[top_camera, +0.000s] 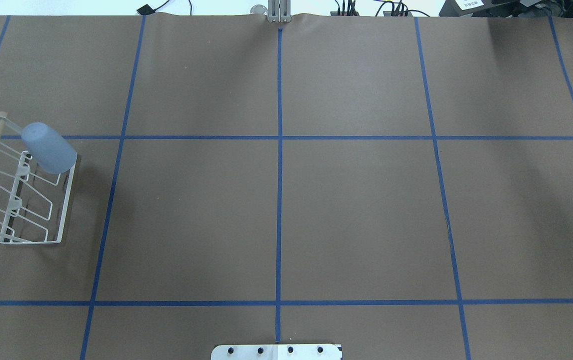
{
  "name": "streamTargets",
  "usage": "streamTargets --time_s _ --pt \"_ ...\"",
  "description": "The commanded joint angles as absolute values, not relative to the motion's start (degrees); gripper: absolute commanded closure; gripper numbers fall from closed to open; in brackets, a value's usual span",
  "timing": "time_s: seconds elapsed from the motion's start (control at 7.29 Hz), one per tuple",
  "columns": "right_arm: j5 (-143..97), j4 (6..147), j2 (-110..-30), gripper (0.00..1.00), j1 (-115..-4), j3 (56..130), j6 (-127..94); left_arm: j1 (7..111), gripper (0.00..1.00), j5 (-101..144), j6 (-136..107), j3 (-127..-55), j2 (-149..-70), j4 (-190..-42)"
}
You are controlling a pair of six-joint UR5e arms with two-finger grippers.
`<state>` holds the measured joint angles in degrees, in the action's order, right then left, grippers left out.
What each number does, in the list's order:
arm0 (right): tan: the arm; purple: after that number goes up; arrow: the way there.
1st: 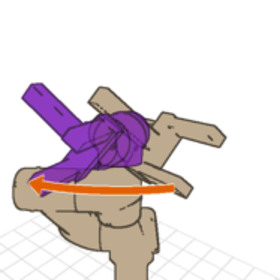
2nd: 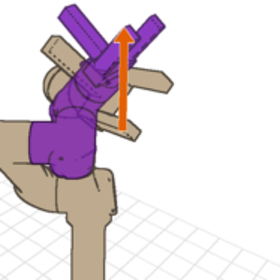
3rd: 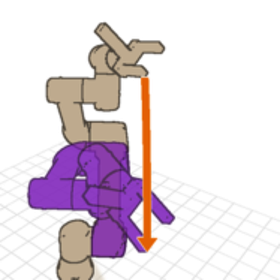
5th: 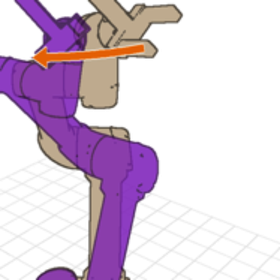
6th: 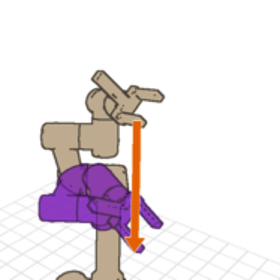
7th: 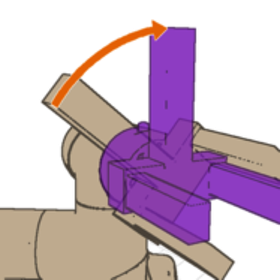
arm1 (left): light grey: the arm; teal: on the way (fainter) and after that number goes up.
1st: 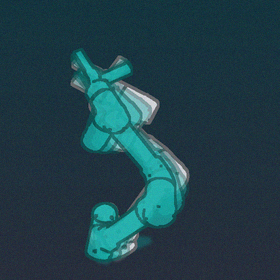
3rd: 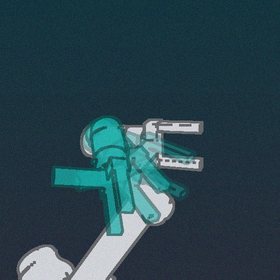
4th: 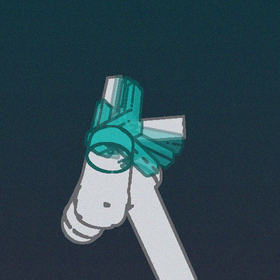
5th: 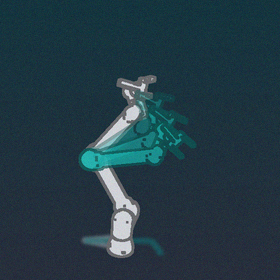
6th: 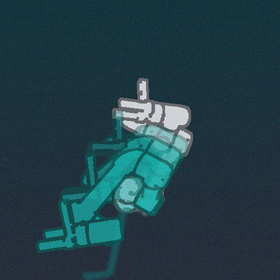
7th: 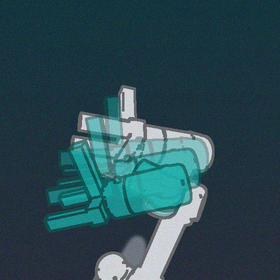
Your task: Hang cup on cup holder
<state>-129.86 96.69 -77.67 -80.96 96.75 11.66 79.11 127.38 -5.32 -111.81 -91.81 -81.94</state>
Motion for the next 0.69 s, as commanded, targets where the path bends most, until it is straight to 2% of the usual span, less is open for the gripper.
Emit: streamTargets --time_s 0.0,0.27,0.55 --pt "-130.1 96.8 -78.6 0.00 -82.1 97.4 11.6 80.3 0.01 126.9 -4.7 -109.6 -90.7 -81.8" --pt "-130.1 96.9 -79.5 0.00 -82.8 97.2 11.3 85.6 0.01 133.1 -4.0 -103.0 -91.6 -83.3" --pt "-130.9 97.6 -81.7 0.00 -84.6 98.3 11.3 85.8 0.01 135.7 -4.5 -102.7 -90.7 -86.8"
